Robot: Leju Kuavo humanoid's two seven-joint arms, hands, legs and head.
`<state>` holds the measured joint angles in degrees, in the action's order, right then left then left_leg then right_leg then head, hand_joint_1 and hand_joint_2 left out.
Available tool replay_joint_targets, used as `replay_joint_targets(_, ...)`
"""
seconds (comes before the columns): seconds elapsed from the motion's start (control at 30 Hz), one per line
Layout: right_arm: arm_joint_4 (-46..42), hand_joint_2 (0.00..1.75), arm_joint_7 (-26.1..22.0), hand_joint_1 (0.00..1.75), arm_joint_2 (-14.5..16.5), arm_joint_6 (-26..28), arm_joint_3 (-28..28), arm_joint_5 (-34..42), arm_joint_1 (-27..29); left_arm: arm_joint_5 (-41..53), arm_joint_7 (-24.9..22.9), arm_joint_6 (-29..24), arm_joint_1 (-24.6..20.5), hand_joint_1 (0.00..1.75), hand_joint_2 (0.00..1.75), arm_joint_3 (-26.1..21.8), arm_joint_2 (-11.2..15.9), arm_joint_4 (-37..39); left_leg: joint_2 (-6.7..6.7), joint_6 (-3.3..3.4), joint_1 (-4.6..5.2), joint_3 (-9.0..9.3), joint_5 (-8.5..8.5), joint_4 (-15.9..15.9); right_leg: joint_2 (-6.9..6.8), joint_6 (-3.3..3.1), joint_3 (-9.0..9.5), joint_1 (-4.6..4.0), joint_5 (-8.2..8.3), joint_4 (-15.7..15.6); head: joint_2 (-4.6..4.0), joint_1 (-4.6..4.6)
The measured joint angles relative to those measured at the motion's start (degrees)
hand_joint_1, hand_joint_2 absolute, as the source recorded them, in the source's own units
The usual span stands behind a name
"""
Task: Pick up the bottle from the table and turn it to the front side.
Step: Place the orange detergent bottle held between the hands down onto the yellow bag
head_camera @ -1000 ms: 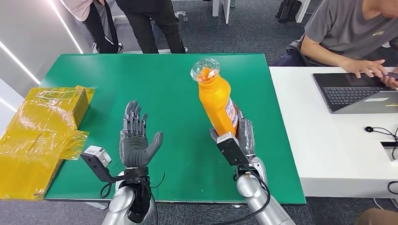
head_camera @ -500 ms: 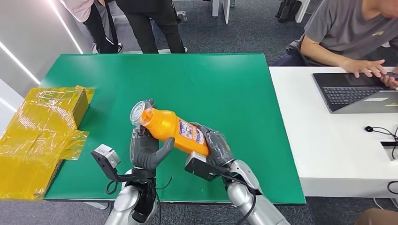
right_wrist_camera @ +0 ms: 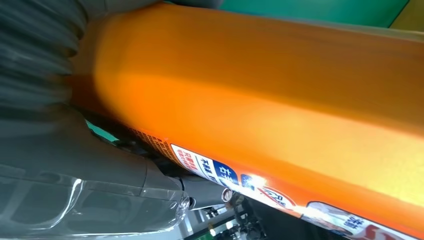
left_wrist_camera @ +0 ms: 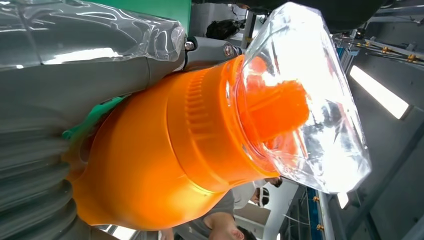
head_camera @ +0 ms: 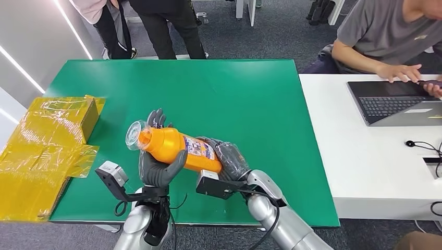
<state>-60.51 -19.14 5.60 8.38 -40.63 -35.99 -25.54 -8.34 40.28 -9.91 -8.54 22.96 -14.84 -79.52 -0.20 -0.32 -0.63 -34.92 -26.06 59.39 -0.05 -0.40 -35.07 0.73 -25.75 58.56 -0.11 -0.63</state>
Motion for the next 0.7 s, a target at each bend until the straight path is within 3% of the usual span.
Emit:
replay_joint_targets(0.4,4.9,1.75,1.0,1.67,0.5,-4.2,-1.6,-2.2,-3.5,0.2,0.0,0.5,-0.3,0.03,1.75,-1.9,0.0,0.4,0.01,0.0,0.0,0.01,0.0,0.0,0.02,0.0,-0.02,0.0,0.0,0.0,0.0,-0.01)
replay_joint_targets(0.43,5.2,1.75,1.1,1.65,0.5,-4.3,-1.6,-2.3,-3.6,0.2,0.0,0.5,-0.5,0.36,1.75,-2.0,0.0,0.5,0.01,0.0,0.0,0.0,0.0,0.0,0.02,0.0,-0.02,0.0,0.0,0.0,0.0,0.0)
replay_joint_targets(0.53,6.3,1.75,1.2,1.58,0.6,-4.5,-1.9,-2.5,-4.0,0.2,0.0,0.5,-0.7,1.62,1.75,-2.6,0.0,0.5,0.02,0.0,0.0,0.01,0.0,0.0,0.04,0.0,-0.02,0.0,0.0,0.0,0.0,-0.01)
replay_joint_targets(0.6,6.8,1.75,1.4,1.55,0.7,-4.6,-2.1,-2.8,-4.2,0.4,0.0,0.4,-0.8,1.75,1.75,-2.9,0.0,0.5,0.02,0.0,0.0,0.0,0.0,0.0,0.03,0.0,-0.03,0.0,0.0,0.0,0.0,0.0)
replay_joint_targets(0.7,7.4,1.75,1.8,1.53,0.8,-4.7,-2.2,-3.1,-4.3,0.8,0.0,0.4,-0.7,1.75,1.75,-3.2,-0.1,0.5,0.01,0.0,0.0,0.0,0.0,0.0,0.03,0.0,-0.03,0.0,0.0,0.0,0.0,0.0)
